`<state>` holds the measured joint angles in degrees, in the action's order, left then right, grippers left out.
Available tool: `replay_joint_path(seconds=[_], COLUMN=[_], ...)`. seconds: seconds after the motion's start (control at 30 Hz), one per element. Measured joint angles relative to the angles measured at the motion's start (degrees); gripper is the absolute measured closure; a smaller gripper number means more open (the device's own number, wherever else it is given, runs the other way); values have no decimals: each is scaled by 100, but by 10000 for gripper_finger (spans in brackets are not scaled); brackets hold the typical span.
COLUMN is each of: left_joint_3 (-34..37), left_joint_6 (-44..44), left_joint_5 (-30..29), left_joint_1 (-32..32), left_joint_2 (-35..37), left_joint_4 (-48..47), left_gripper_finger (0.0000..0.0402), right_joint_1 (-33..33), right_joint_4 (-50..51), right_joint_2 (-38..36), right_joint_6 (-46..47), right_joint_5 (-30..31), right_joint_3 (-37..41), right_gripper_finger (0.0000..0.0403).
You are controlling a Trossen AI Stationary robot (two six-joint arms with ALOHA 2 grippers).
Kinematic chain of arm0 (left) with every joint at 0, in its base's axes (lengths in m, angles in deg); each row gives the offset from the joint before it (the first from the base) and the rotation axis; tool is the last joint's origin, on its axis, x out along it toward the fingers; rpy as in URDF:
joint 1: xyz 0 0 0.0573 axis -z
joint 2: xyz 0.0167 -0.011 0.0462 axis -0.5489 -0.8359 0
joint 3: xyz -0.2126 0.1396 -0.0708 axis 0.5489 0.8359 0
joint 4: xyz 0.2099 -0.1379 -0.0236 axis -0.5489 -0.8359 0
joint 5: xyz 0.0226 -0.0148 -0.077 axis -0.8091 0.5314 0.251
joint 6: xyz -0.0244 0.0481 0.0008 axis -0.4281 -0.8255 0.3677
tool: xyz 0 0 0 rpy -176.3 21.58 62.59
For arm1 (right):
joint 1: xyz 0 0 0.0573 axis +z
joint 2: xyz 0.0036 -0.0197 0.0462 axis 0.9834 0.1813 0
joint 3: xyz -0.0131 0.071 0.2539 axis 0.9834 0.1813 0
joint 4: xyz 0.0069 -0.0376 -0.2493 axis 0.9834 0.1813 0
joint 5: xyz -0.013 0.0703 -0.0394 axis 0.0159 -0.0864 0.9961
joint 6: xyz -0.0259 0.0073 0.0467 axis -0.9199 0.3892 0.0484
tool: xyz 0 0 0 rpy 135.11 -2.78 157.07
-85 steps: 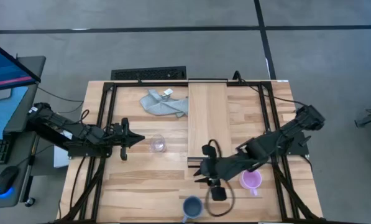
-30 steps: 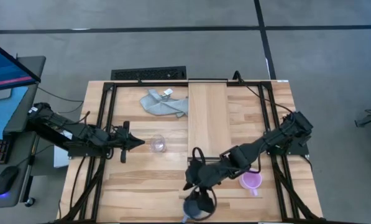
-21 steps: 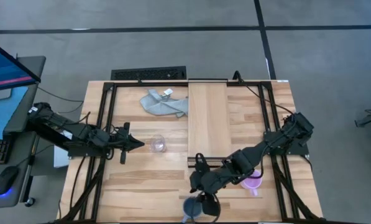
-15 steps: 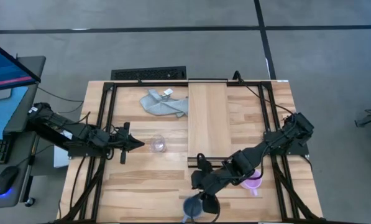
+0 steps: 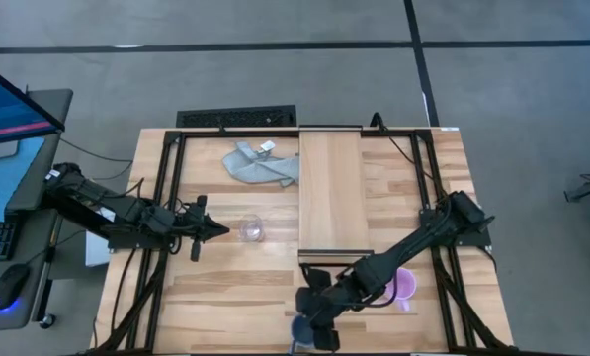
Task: Stack small to large cups/mugs on shelf
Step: Put the blue mug on the shelf
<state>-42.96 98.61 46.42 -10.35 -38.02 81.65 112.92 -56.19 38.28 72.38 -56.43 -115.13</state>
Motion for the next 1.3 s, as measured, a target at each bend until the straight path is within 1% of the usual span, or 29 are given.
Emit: replay_joint_path(seconds=[0.27,0.33,0.4,0.93,1.07,1.3], left_joint_3=[0,0,0,0,0,0], left_joint_6=[13,13,12,16,18,23], left_joint_5=[0,0,0,-2,-3,-4], left_joint_1=[0,0,0,0,0,0], left_joint_2=[0,0,0,0,0,0], left_joint_4=[-39,-83,-90,-341,-340,-338], left_gripper_finger=[401,401,401,401,401,401], right_joint_1=[0,-2,-2,-13,-11,-12], right_joint_4=[406,228,375,483,413,504], right_joint_2=[264,300,302,316,301,288], right_joint_6=[259,274,280,280,280,245], right_joint_5=[-22,-21,-21,-18,170,196], right_joint_3=[26,0,7,8,8,8], right_gripper_finger=[270,273,275,280,281,281])
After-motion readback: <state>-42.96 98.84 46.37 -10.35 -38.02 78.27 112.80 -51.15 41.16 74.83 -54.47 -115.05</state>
